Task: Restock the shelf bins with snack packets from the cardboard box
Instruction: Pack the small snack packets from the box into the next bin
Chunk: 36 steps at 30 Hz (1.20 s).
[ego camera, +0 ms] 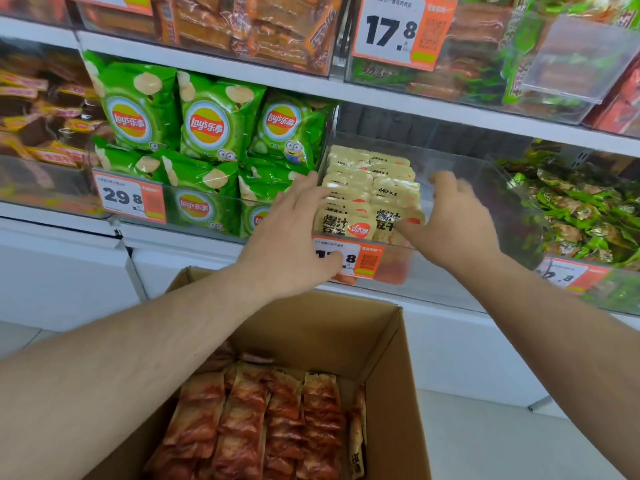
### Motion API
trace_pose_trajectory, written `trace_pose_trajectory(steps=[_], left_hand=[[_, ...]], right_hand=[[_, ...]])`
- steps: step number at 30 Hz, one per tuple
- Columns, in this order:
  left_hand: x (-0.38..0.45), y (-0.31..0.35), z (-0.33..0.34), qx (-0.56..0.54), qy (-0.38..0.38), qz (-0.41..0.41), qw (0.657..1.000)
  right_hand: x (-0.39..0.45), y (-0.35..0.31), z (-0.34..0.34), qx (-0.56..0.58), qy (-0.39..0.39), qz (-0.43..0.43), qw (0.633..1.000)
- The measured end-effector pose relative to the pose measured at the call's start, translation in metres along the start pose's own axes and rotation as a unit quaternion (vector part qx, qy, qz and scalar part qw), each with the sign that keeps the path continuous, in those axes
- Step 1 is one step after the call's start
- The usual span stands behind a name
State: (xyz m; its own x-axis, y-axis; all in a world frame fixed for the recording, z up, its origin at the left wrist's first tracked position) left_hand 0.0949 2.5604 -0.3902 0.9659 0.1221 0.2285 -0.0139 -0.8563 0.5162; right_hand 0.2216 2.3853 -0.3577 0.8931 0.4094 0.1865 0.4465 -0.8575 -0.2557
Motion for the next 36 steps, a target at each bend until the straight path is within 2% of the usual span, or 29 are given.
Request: trace_pose_trajectory(steps=[2,3,4,6,8,10,12,14,19,25,28,32,36], left_hand=[[-0.026,-0.011,-0.001,0.019,-0.031,0.006,0.999],[-0.039,-0.02,0.0,0.025,-0.067,-0.012,0.997],[-0.05,-0.032,0.004,0.032,-0.111,-0.041,0.992],[-0.067,-0.06,0.009,0.026,-0.187,-0.098,0.977],[-0.081,-0.087,0.014,0.004,-0.238,-0.135,0.962],[-0.09,-0.11,0.018,-0.016,-0.268,-0.173,0.948],[-0.096,-0.13,0.022,-0.043,-0.288,-0.207,0.934],[-0.099,-0.143,0.028,-0.068,-0.303,-0.233,0.921],[-0.107,-0.168,0.049,-0.107,-0.326,-0.28,0.897],[-0.113,-0.189,0.07,-0.193,-0.319,-0.364,0.854],[-0.118,-0.193,0.08,-0.255,-0.316,-0.411,0.816],[-0.132,-0.199,0.088,-0.356,-0.3,-0.495,0.734],[-0.139,-0.201,0.092,-0.37,-0.298,-0.515,0.713]], right_hand=[[-0.034,-0.025,0.002,0.025,0.145,-0.137,0.98],[-0.05,-0.04,0.011,0.048,0.169,-0.203,0.963],[-0.064,-0.054,0.027,0.068,0.154,-0.257,0.952],[-0.078,-0.077,0.072,0.089,0.042,-0.297,0.95],[-0.075,-0.09,0.131,0.047,-0.127,-0.25,0.959],[-0.068,-0.089,0.193,0.0,-0.27,-0.177,0.947],[-0.061,-0.082,0.251,0.025,-0.362,-0.09,0.928],[-0.058,-0.072,0.301,0.07,-0.404,-0.007,0.912],[-0.067,-0.054,0.389,0.138,-0.412,0.122,0.893],[-0.064,-0.044,0.44,0.164,-0.358,0.167,0.904],[-0.06,-0.045,0.443,0.161,-0.339,0.14,0.916],[-0.065,-0.055,0.419,0.214,-0.271,0.063,0.936],[-0.071,-0.055,0.412,0.165,-0.3,-0.022,0.939]])
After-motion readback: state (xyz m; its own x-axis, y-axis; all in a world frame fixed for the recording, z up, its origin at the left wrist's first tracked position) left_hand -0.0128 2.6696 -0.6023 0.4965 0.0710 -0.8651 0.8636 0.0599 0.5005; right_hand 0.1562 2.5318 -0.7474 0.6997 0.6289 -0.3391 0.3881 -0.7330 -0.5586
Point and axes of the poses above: each hand's wrist, its own x-axis towards the middle knuckle, its own z-axis out of the palm, y = z × x, the point moved 5 cm from there along x, towards the middle knuckle, and after that the axes turned 11 degrees about -y, right-handed, at the moved point
